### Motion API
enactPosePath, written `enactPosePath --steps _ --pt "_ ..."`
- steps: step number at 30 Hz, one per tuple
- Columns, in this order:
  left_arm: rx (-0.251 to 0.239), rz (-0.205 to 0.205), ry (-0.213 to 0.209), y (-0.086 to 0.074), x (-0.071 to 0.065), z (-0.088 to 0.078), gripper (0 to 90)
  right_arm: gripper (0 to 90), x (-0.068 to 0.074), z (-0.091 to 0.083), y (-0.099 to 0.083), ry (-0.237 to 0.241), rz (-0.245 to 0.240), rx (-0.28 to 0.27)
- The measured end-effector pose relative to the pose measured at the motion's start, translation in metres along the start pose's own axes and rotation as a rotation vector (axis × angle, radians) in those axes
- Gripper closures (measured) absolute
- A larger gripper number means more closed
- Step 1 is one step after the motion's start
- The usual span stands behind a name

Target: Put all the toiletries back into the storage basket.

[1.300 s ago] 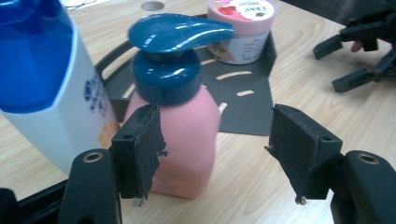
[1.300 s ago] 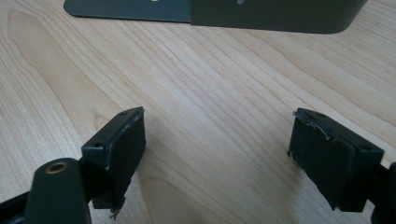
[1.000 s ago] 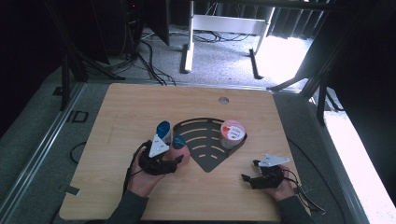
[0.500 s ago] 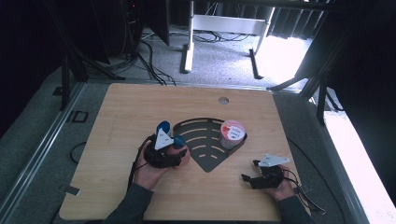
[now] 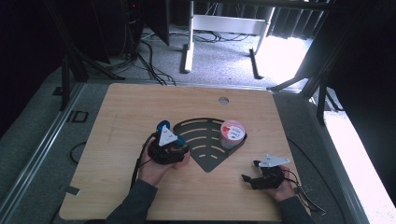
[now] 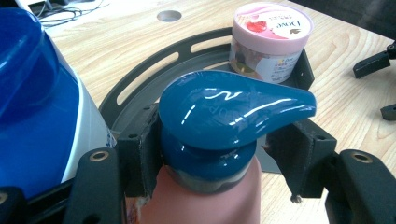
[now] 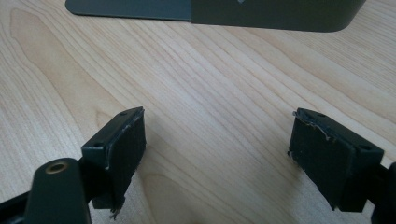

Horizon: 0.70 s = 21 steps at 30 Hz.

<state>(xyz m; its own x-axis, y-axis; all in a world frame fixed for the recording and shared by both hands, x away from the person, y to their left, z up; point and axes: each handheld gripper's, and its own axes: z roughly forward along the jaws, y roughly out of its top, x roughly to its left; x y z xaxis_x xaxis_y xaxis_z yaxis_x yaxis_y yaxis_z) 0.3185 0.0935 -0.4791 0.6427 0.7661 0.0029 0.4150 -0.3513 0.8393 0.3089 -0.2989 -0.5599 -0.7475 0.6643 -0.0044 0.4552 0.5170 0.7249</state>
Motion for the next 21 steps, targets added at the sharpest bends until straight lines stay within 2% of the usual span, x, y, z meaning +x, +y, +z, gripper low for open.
enactPosePath --steps 6,10,21 --pt "0.002 0.009 0.016 -0.0003 0.0005 0.0010 43.7 18.3 0.0000 -0.0010 -0.0008 0.000 -0.001 0.001" --pt "0.000 0.000 0.013 -0.0002 0.0017 0.0006 46.6 18.2 0.0000 -0.0010 -0.0008 0.000 -0.001 0.000" --pt "-0.020 -0.003 0.021 0.0029 0.0014 0.0005 49.3 18.2 -0.0001 -0.0011 -0.0010 0.001 -0.002 -0.001"
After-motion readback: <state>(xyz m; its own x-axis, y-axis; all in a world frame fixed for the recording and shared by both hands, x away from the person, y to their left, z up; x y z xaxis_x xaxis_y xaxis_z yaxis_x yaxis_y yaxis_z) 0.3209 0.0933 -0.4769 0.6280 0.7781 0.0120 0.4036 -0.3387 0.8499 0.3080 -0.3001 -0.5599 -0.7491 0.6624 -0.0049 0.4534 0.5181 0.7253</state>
